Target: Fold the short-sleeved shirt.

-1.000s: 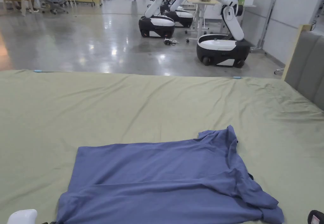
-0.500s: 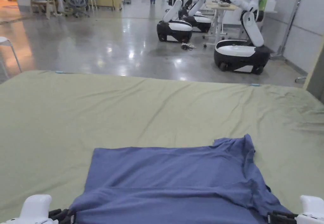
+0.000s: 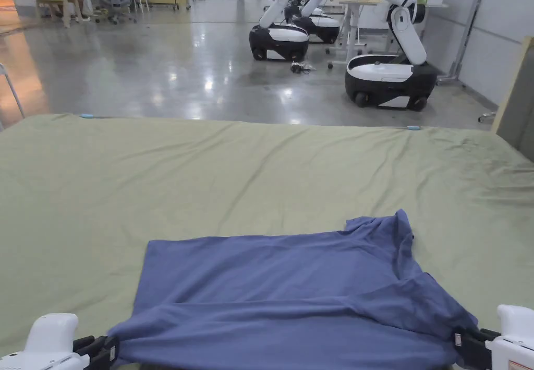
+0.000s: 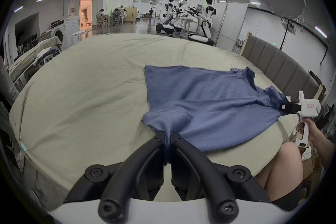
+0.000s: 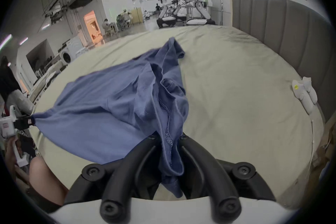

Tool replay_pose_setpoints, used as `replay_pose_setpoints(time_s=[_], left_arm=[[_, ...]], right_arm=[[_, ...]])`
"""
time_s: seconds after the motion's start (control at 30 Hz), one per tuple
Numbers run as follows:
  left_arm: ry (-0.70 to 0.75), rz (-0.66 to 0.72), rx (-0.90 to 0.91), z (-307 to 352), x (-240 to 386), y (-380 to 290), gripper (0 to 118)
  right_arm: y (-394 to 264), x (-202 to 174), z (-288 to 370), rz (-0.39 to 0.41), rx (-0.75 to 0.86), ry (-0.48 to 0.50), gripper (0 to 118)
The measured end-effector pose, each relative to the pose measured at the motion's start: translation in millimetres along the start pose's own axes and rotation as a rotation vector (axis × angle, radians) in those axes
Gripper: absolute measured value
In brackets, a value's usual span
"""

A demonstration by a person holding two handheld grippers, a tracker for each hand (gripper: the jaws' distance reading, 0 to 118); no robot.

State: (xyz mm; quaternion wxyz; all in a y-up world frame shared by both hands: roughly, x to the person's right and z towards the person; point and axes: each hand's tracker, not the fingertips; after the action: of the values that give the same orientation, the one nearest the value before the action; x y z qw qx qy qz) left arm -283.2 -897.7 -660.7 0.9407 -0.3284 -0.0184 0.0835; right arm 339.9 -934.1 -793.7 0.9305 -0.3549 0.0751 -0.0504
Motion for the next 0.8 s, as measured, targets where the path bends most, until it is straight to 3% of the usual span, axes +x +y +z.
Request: replay_pose_setpoints(time_s=[0.03,0.07,0.3,0.53,0.57,0.6,0.63,0.67,0.7,0.73,0.77,0.8], left_arm=[[-0.004,0.005,0.014,7,-2,2,4],[-0.005,0.001,0.022,15,-3,3,4],[0.003,-0.068,0.012,63,4,-18,4],[0.056,-0.105,-0.08,36,-1,-64,4],[0.057,-0.103,-0.074,33,-1,-67,5],[0.063,-0.096,-0.07,31,-1,-68,18],[0.078,-0.074,-0.058,28,-4,-69,42],[0.078,-0.063,-0.055,28,-7,-69,75],[0.074,-0.056,-0.042,32,-9,-67,96],[0.048,-0.039,-0.02,39,-11,-66,106],[0.023,-0.005,0.028,51,-12,-62,106],[-0.017,0.04,0.133,73,-10,-57,115]], right_arm=[[1,6,8,-0.021,0.007,0.004,15],[-4,-24,50,-0.009,0.049,0.003,15],[-40,-17,121,-0.061,0.057,0.025,15],[-75,-4,92,-0.091,-0.035,-0.003,15],[-78,-4,89,-0.095,-0.035,-0.012,28],[-78,4,79,-0.109,-0.039,-0.021,76],[-79,5,80,-0.132,-0.03,-0.08,113],[-79,7,83,-0.158,-0.01,-0.1,116],[-81,13,88,-0.199,0.026,-0.064,114],[-78,18,109,-0.203,0.189,-0.01,113],[-76,18,127,-0.27,0.187,0.03,113],[-70,14,146,-0.275,0.202,0.006,112]])
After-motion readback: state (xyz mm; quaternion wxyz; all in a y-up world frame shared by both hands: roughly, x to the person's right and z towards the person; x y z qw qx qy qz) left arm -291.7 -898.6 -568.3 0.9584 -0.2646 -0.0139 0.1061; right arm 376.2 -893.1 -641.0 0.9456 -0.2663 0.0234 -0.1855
